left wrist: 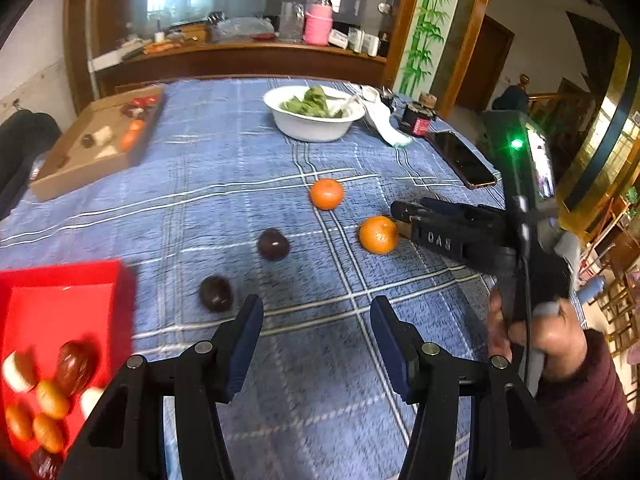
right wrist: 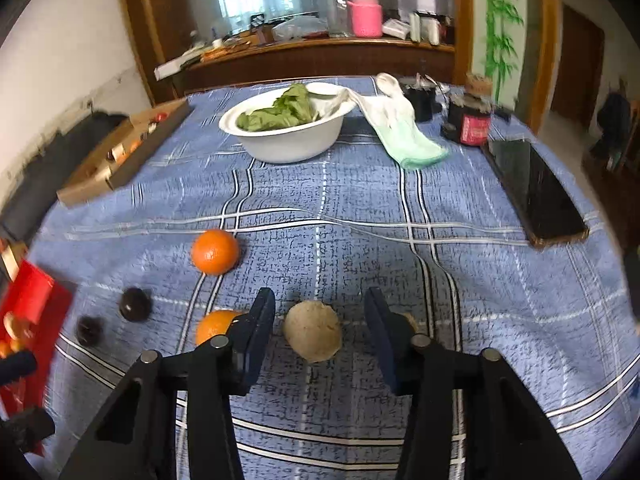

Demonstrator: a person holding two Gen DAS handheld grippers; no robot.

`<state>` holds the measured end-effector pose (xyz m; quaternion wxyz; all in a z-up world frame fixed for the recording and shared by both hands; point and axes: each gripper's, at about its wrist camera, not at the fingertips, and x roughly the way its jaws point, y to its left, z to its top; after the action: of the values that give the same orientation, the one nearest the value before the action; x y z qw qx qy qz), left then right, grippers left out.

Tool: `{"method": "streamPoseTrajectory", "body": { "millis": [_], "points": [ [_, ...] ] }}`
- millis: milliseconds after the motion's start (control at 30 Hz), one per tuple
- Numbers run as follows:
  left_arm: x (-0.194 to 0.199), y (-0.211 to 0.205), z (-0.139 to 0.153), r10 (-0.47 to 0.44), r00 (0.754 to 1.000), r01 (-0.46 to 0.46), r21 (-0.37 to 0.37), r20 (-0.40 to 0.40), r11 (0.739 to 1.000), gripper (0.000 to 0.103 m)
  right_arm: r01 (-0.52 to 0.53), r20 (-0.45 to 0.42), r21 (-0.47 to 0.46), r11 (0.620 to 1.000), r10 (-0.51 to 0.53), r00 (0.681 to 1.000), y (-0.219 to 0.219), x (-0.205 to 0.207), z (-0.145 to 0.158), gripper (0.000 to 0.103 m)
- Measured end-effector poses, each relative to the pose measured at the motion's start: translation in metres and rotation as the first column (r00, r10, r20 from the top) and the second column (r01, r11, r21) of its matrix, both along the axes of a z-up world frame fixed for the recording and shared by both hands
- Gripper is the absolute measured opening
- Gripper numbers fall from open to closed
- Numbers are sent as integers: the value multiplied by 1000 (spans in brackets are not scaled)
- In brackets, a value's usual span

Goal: Organize fruits
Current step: 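Grasp a mandarin orange with the left tool while the right tool grasps a round yam piece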

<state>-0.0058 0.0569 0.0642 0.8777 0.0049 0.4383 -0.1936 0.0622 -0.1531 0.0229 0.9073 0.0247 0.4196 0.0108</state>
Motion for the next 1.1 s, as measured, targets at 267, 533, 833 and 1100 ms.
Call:
{"method": "streamPoseTrajectory", "body": {
  "millis": [267,533,833,1100],
  "points": [
    [32,-32,-20,-17,999,17,12,-38,1000,58,-22,-19,40,999,22,1000,-6,-1,2,25],
    [51,-64,-33,-63,998,63,5,-28,998,58,52,3,358,932,-56,998,-65,-11,23,26],
    [67,-96,-47,-97,995,97,63,-2,993,58,71,-12,385,920,-72,997,-69,-10,23,26],
    [65,-96,-47,-104,994,102,70,26,992,35,55,-7,364,930,-56,998,-62,-8,21,26]
  ]
}}
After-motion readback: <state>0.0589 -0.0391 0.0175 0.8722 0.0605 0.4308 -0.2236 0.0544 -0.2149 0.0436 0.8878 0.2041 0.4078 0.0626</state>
